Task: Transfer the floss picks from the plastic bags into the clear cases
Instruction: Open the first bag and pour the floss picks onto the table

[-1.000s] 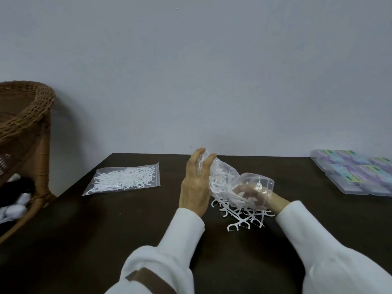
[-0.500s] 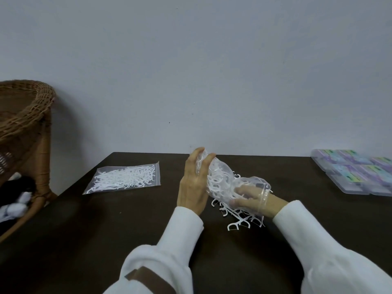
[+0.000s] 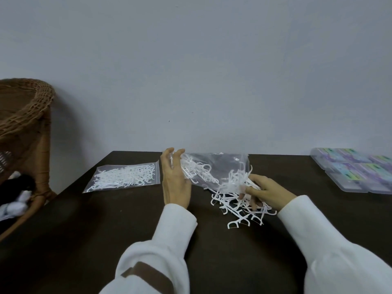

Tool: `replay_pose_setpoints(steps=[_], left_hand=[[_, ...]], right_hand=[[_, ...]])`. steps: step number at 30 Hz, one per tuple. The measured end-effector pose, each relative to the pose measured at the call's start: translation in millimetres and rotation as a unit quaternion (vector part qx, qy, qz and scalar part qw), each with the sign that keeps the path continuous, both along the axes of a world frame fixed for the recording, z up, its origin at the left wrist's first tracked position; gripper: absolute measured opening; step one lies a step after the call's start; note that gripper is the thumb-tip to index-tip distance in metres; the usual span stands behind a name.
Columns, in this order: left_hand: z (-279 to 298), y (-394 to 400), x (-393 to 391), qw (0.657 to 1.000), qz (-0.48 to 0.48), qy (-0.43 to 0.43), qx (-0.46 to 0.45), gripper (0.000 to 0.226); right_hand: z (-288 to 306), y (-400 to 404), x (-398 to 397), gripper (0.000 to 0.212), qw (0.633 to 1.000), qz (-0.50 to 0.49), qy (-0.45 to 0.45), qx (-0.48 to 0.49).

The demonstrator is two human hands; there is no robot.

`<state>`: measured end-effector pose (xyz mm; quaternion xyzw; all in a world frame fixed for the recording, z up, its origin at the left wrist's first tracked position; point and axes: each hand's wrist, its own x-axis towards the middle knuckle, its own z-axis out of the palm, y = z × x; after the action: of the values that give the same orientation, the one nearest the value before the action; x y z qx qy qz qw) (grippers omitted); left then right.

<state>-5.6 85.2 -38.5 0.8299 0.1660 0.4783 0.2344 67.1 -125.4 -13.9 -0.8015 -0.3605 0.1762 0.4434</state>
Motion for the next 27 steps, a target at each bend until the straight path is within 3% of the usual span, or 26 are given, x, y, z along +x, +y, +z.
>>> replay_pose_setpoints(steps=[6,10,13,17,27], left_hand=[[8,4,-7,0.989,0.055,-0.023,-0.139,0.066],[9,6,-6,0.97,0.1,-0.052,-0.213,0.062],[6,8,-3,0.967,0.104,-0.041,-0.228,0.062],[7,4,-2,0.967,0.093,-0.019,-0.238,0.064],[8,-10,-1,0.974,0.028,0.001,-0.226,0.07]], right_hand=[[-3,-6,10,0.01,0.993,-0.099,-0.009,0.059],[-7,-7,17,0.003,0.99,-0.127,-0.065,-0.014],[-10,-6,17,0.027,0.98,-0.132,-0.121,-0.09],[-8,-7,16,0.037,0.986,-0.123,-0.115,-0.003],[-1,-4,11,0.015,0.968,-0.161,-0.119,0.151]])
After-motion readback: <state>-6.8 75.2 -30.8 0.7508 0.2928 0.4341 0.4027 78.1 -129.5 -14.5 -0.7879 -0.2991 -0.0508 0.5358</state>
